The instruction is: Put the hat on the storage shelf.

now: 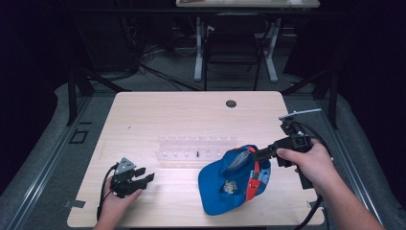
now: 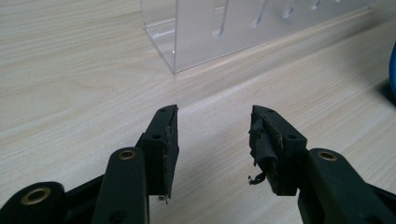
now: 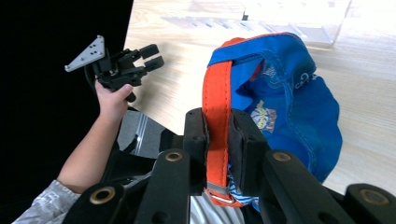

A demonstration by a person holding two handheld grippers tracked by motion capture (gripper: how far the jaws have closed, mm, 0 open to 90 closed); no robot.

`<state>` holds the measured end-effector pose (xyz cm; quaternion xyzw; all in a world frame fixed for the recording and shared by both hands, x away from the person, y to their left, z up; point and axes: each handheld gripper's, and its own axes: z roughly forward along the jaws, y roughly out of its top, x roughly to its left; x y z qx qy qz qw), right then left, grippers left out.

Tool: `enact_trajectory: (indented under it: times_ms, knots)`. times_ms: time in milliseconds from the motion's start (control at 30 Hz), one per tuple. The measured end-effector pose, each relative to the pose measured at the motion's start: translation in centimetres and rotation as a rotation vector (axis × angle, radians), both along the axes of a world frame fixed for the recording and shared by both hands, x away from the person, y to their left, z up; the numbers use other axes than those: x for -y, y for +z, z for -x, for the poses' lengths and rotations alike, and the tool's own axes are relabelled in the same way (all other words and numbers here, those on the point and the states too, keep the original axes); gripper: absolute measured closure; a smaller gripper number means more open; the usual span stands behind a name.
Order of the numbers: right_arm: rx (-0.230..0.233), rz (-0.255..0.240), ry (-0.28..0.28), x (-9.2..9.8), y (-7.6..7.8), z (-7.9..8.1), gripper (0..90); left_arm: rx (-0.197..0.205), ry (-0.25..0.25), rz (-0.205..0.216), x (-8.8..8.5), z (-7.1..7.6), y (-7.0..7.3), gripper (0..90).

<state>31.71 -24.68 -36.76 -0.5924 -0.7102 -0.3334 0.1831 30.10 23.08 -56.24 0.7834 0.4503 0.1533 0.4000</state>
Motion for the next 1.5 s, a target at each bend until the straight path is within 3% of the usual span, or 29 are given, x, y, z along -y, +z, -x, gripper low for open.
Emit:
enact_trajectory:
  times_ms: [300, 667, 1500]
  knots:
    - [-0.004, -0.074, -0.002, -0.3, 0.9, -0.1, 78.1, 0.002, 0.003, 0.001, 0.1, 0.0, 0.0, 52.4]
    - [-0.002, -0.1, -0.001, -0.6, 2.0, -0.5, 78.2, -0.001, 0.001, 0.005, 0.2, 0.0, -0.1, 52.5]
    - [0.024, -0.212, -0.032, -0.3, 3.8, -1.4, 78.2, -0.004, -0.011, 0.008, 0.5, 0.1, -0.1, 50.6]
